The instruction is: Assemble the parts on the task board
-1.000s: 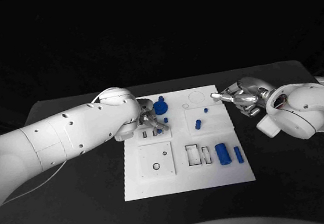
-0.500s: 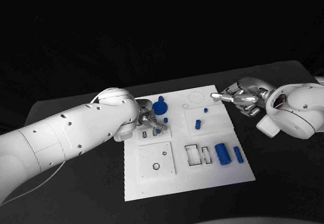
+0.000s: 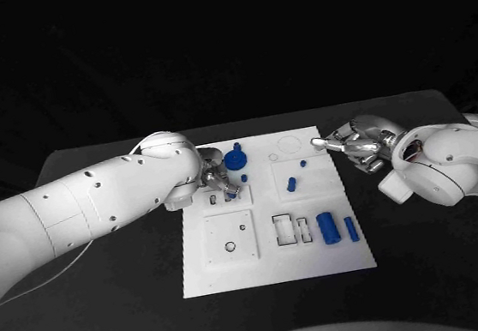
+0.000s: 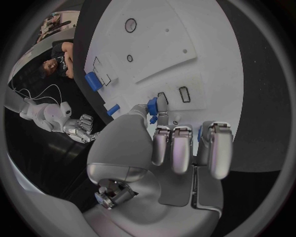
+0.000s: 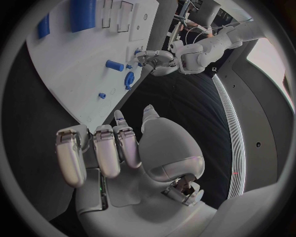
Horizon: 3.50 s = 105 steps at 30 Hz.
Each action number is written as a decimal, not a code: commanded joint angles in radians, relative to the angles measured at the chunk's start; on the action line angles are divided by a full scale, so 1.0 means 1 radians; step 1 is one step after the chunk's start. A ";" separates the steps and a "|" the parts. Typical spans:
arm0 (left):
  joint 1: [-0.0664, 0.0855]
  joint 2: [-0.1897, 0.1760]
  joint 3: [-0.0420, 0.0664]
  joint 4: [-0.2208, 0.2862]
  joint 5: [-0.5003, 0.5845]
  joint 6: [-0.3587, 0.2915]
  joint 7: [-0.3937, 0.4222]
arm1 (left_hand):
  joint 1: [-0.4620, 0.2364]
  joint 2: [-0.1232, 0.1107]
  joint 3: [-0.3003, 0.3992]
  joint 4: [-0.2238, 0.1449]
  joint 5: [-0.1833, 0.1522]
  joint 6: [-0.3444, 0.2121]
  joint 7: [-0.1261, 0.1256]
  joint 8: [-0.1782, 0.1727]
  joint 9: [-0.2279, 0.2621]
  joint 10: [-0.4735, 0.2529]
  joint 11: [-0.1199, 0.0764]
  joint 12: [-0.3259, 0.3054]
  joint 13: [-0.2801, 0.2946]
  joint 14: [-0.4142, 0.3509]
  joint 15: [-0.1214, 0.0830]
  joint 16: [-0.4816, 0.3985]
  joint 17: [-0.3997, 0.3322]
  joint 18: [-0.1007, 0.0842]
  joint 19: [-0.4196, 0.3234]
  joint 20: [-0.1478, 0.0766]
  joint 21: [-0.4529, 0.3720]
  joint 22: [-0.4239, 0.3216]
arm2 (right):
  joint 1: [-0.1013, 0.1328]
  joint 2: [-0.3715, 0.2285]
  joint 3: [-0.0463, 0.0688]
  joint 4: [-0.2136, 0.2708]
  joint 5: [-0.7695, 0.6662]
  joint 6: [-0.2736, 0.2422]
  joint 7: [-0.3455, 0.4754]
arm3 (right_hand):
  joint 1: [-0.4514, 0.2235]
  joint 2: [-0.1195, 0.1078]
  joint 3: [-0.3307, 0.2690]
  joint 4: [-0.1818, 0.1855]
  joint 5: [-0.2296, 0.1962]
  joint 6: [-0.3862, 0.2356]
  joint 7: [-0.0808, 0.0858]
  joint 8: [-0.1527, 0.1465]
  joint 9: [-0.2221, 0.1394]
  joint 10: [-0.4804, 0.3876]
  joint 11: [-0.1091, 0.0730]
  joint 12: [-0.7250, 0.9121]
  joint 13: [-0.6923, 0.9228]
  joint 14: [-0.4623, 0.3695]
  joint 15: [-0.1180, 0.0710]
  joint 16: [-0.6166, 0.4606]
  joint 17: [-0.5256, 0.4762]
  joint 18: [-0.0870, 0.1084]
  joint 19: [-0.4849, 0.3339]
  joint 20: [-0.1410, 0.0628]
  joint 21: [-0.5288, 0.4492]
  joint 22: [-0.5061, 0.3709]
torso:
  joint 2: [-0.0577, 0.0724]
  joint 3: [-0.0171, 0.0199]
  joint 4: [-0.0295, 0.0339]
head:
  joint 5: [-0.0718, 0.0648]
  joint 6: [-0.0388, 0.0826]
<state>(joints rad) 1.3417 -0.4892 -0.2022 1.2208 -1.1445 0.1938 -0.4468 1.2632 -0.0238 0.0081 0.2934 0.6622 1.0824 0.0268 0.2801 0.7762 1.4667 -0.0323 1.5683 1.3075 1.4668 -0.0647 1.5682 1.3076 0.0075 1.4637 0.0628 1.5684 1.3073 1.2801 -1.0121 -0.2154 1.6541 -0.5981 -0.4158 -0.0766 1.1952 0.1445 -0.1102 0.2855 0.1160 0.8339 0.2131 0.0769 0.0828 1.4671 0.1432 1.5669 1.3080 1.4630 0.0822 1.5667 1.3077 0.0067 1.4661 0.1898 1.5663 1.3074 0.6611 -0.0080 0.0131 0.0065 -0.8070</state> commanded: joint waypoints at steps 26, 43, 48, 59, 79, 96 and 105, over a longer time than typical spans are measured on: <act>0.030 -0.066 0.004 0.051 0.012 0.034 -0.022 | 0.030 -0.035 0.035 -0.002 0.094 0.007 -0.009 -0.010 0.022 0.104 -0.007 0.003 0.263 0.104 -0.007 0.003 0.263 -0.007 0.107 -0.008 0.002 0.263 | -0.004 -0.002 0.000 -0.009 -0.005 0.005 -0.008 | 0.007 0.011 -0.003 -0.003 0.007 -0.002 0.009 0.007 0.001 0.104 0.007 0.004 0.263 0.108 0.008 0.004 0.263 -0.007 0.105 0.008 0.004 0.263 | 0.000 0.0011 0.0006 | -0.001 -0.009; 0.053 -0.086 0.005 0.092 0.015 0.089 -0.169 | 0.002 -0.032 0.034 0.001 0.047 0.008 -0.006 -0.019 0.026 0.104 -0.004 0.003 0.263 0.104 -0.006 0.003 0.263 -0.007 0.107 -0.008 0.002 0.263 | -0.008 0.004 0.000 -0.013 -0.005 0.005 -0.007 | 0.008 0.012 -0.003 -0.003 0.007 -0.002 0.009 0.007 0.001 0.104 0.008 0.004 0.263 0.108 0.008 0.004 0.263 -0.007 0.105 0.008 0.004 0.263 | 0.000 0.0006 -0.0015 | 0.010 -0.020; 0.053 -0.089 0.004 0.104 0.016 0.063 -0.179 | 0.002 -0.031 0.035 0.000 0.046 0.008 -0.006 -0.020 0.026 0.104 -0.004 0.003 0.263 0.104 -0.006 0.003 0.263 -0.007 0.107 -0.008 0.002 0.263 | -0.010 0.003 0.000 -0.013 -0.005 0.004 -0.007 | 0.008 0.012 -0.003 -0.003 0.007 -0.002 0.009 0.007 0.001 0.104 0.008 0.004 0.263 0.108 0.008 0.004 0.263 -0.007 0.105 0.008 0.004 0.263 | -0.001 0.0001 -0.0001 | 0.008 -0.021; 0.050 -0.063 0.001 0.100 0.019 0.035 -0.184 | 0.003 -0.028 0.037 -0.001 0.044 0.008 -0.007 -0.021 0.026 0.104 -0.004 0.003 0.263 0.104 -0.006 0.003 0.263 -0.007 0.107 -0.008 0.002 0.263 | -0.012 0.008 0.000 -0.014 -0.005 0.004 -0.005 | 0.008 0.012 -0.003 -0.003 0.007 -0.002 0.009 0.007 0.001 0.104 0.008 0.004 0.263 0.108 0.008 0.004 0.263 -0.007 0.105 0.008 0.004 0.263 | 0.000 -0.0002 -0.0015 | 0.009 -0.020; 0.046 -0.028 0.000 0.084 0.019 0.029 -0.208 | 0.000 -0.023 0.043 -0.001 0.018 0.006 -0.005 -0.026 0.028 0.104 -0.003 0.003 0.263 0.104 -0.006 0.003 0.263 -0.007 0.107 -0.008 0.002 0.263 | -0.014 0.010 0.000 -0.013 -0.005 0.005 -0.004 | 0.008 0.013 -0.004 -0.003 0.008 -0.002 0.009 0.007 0.001 0.104 0.008 0.004 0.263 0.108 0.008 0.004 0.263 -0.007 0.105 0.008 0.004 0.263 | -0.001 0.0007 -0.0007 | 0.009 -0.023; 0.030 -0.010 -0.001 0.076 -0.002 0.018 -0.232 | 0.000 -0.018 0.050 -0.001 -0.005 0.003 -0.004 -0.031 0.031 0.104 -0.002 0.003 0.263 0.104 -0.005 0.003 0.263 -0.007 0.107 -0.008 0.002 0.263 | -0.014 0.011 0.000 -0.015 -0.005 0.008 -0.002 | 0.009 0.014 -0.004 -0.002 0.009 -0.002 0.009 0.008 0.001 0.104 0.008 0.004 0.263 0.108 0.008 0.004 0.263 -0.007 0.105 0.008 0.004 0.263 | 0.000 0.0003 -0.0005 | 0.008 -0.022; 0.029 -0.004 -0.001 0.071 -0.012 0.014 -0.233 | -0.003 -0.015 0.054 -0.001 -0.033 0.004 -0.003 -0.033 0.034 0.104 -0.001 0.003 0.263 0.104 -0.005 0.003 0.263 -0.007 0.107 -0.007 0.002 0.263 | -0.015 0.011 0.000 -0.015 -0.005 0.011 -0.002 | 0.009 0.015 -0.005 -0.002 0.009 -0.002 0.009 0.008 0.001 0.104 0.008 0.004 0.263 0.108 0.008 0.004 0.263 -0.007 0.105 0.008 0.004 0.263 | 0.000 0.0004 -0.0009 | 0.010 -0.025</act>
<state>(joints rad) 1.3715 -0.4974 -0.2038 1.2915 -1.1429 0.2132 -0.6740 1.2665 -0.0463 0.0583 0.2923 0.6319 1.0882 0.0219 0.2508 0.8092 1.4667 -0.0321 1.5683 1.3073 1.4667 -0.0645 1.5682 1.3078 0.0075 1.4674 0.0593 1.5684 1.3073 1.2663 -1.0021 -0.2157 1.6392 -0.5980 -0.4152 -0.0829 1.2005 0.1497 -0.1102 0.2855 0.1198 0.8339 0.2131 0.0808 0.0833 1.4670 0.1432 1.5669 1.3076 1.4665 0.0857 1.5667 1.3078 0.0068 1.4661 0.1898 1.5663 1.3075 0.6615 -0.0076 0.0128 0.0151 -0.8307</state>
